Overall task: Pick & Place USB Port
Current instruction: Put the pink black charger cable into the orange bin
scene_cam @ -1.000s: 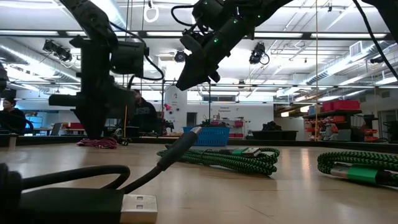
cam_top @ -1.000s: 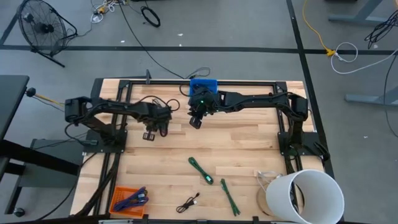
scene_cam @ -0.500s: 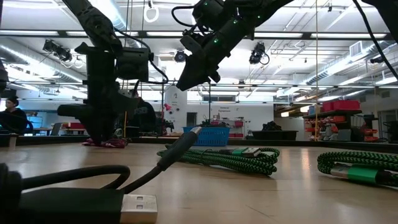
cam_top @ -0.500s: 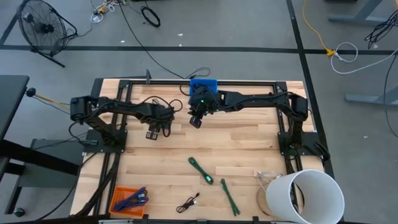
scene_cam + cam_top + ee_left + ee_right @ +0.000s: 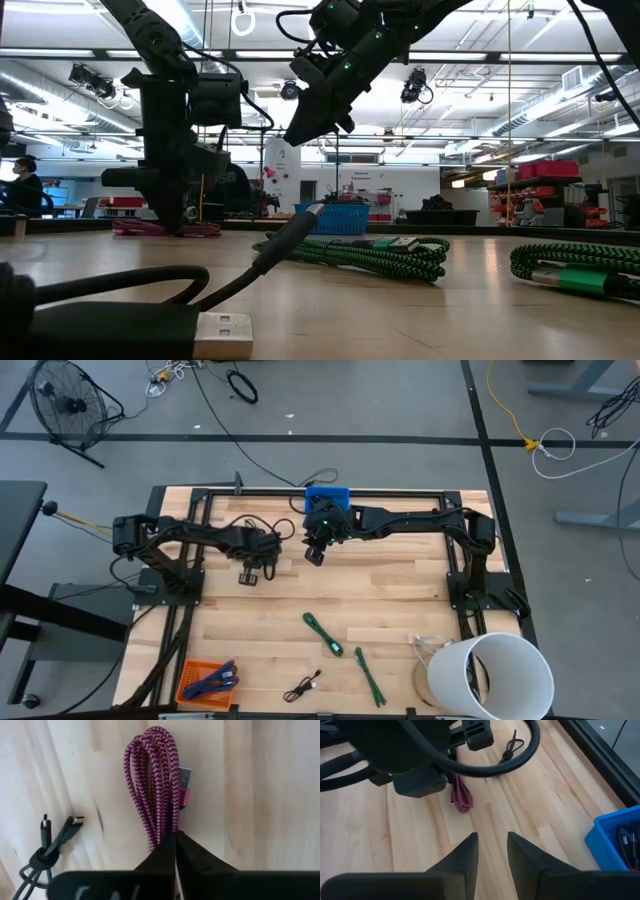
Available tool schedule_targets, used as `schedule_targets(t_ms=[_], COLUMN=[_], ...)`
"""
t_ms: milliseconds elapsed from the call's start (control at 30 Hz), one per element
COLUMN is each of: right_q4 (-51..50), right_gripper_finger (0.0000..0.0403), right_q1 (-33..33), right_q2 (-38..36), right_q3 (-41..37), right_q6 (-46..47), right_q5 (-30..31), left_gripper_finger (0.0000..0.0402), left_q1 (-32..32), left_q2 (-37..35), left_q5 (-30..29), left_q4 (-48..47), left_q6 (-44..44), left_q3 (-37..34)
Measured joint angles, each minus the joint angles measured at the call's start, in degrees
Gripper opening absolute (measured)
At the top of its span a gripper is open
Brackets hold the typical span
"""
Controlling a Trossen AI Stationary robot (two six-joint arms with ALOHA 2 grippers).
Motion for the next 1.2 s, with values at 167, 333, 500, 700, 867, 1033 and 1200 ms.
schedule_targets(t_ms=[167,333,500,700,867,1033,1200], right_q4=[0.0,0.0,-0.4,-2.8,-4.2,-5.3,-5.3], right_gripper_finger=[0.0104,0.0104,0.0104,0.0104,0.0104,0.0104,0.0104], right_q1=[0.0,0.0,0.0,-0.4,-1.0,-1.5,-2.2], right_q2=[0.0,0.0,0.0,0.0,0.0,0.0,0.0], right_q3=[0.0,0.0,0.0,0.0,0.0,0.0,0.0], right_q6=[-0.2,-0.2,-0.2,0.0,1.0,1.0,1.4], right_q5=[0.4,0.4,0.4,0.5,0.5,0.6,0.6], left_gripper_finger=[0.0002,0.0001,0.0001,0.0001,0.0,0.0,0.0], left_q1=[-1.4,-3.8,-6.9,-12.7,-20.8,-32.7,-45.8], left_q2=[-0.8,-2.5,-4.3,-4.8,-5.3,-7.0,-7.1], left_q5=[0.8,-0.2,0.9,4.0,12.2,15.1,15.5], left_q4=[-5.0,-12.1,-18.9,-34.5,-41.3,-41.4,-38.3], left_q6=[-2.0,-4.6,-8.9,-21.6,-35.5,-49.0,-65.8], left_q3=[1.4,6.1,12.1,20.4,25.8,27.9,29.8])
